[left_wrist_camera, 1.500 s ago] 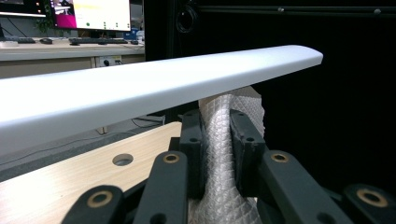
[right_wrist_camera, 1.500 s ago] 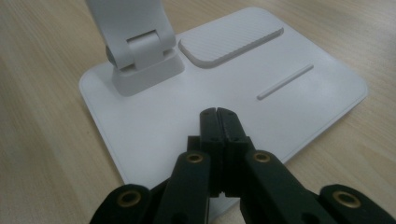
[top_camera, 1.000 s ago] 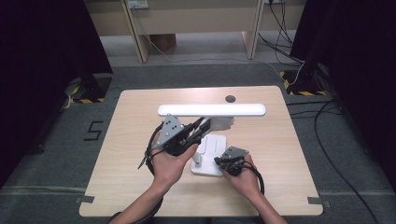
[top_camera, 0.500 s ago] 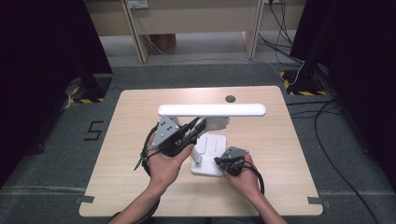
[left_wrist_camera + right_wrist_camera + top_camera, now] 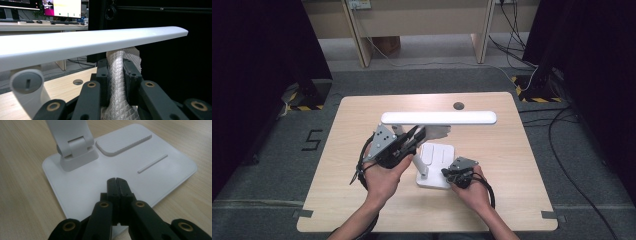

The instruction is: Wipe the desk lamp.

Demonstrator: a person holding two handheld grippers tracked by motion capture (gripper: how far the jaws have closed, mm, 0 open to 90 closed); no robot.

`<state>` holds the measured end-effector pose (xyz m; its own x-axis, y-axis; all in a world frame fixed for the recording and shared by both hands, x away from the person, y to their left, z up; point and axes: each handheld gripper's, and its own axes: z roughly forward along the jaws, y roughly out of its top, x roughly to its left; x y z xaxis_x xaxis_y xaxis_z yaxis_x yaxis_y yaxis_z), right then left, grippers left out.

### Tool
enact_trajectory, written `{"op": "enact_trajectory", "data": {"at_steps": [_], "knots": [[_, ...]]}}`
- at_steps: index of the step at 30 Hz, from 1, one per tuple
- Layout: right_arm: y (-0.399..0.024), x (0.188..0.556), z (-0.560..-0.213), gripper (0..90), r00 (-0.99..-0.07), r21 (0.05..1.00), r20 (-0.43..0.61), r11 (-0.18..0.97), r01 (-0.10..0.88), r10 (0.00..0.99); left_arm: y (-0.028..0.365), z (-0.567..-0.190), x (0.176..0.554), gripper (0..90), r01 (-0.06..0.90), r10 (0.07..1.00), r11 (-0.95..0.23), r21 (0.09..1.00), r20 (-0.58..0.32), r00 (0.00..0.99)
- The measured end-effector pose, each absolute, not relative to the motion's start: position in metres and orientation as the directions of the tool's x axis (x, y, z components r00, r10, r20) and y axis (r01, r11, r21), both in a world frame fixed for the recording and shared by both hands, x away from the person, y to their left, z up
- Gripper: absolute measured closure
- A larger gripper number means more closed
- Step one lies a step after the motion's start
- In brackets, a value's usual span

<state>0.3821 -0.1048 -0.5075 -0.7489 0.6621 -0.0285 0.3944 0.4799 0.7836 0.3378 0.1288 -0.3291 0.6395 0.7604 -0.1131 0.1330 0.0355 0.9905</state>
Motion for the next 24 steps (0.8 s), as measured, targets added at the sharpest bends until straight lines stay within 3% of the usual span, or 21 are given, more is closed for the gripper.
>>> {"op": "enact_trajectory", "data": {"at_steps": [24], "knots": [[-0.105,0.382,-0.507,90.0,-0.749,0.784,-0.029,0.48,0.394,0.662,0.144,-0.331,0.336,77.0,0.133,0.789,0.052,0.99,-0.122,0.602]]}}
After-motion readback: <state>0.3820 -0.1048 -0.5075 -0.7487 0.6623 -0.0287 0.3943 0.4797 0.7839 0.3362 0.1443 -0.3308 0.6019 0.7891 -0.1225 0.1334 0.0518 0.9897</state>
